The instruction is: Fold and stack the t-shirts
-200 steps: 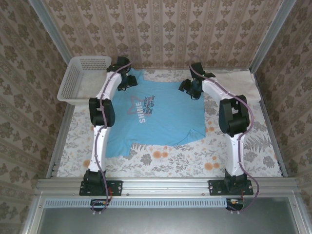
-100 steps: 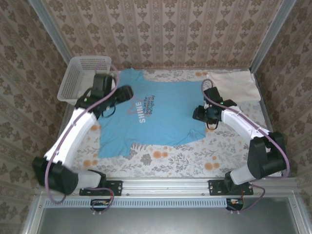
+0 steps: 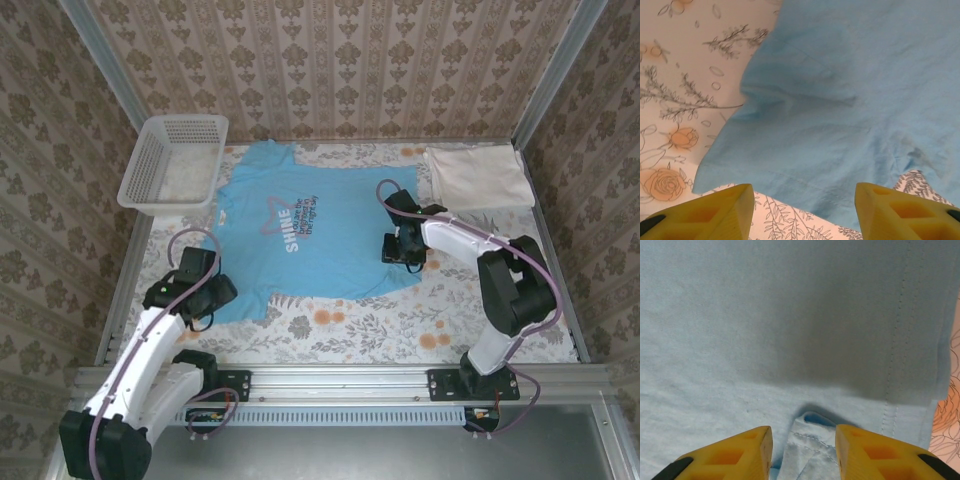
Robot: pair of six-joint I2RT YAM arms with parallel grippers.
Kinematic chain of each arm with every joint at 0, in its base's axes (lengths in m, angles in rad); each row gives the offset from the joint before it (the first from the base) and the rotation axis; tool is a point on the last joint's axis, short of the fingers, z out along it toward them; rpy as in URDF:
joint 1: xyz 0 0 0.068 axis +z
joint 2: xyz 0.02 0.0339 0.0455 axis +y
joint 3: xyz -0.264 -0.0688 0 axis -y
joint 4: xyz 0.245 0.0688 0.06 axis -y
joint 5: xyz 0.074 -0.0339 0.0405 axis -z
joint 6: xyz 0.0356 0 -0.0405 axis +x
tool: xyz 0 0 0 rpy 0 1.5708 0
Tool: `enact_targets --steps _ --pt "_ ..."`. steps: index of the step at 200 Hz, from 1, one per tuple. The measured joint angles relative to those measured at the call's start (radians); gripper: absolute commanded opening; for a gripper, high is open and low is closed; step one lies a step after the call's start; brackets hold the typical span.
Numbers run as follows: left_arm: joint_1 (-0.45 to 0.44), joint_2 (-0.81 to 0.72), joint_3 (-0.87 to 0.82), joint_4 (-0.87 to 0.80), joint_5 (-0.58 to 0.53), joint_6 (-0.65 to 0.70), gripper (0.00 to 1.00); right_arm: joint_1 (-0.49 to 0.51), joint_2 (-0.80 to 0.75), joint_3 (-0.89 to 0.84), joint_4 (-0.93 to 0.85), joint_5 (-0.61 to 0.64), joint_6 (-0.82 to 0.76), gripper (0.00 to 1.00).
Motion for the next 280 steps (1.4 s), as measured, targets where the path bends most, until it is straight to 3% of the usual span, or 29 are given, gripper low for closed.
enact_targets --steps 95,153,215,251,280 --pt "0.134 0.018 -0.113 0.014 -0.050 -0.150 0.57 0.032 0.055 0.024 -0.032 0.046 -0.002 0.38" --pt "0.219 0.056 -0.134 0.070 -0.042 -0.146 0.55 0.045 0.096 0.046 -0.050 0.053 -0.014 0.25" --pt "0.243 0.041 -0.134 0.076 -0.056 -0.131 0.55 0.047 0.096 0.051 -0.060 0.061 -0.021 0.01" --pt "0.243 0.042 -0.135 0.076 -0.074 -0.130 0.55 0.046 0.075 0.031 -0.049 0.064 -0.023 0.00" --pt "0.243 0.050 -0.135 0.082 -0.076 -0.116 0.55 0.040 -0.043 -0.059 -0.036 0.048 -0.018 0.00"
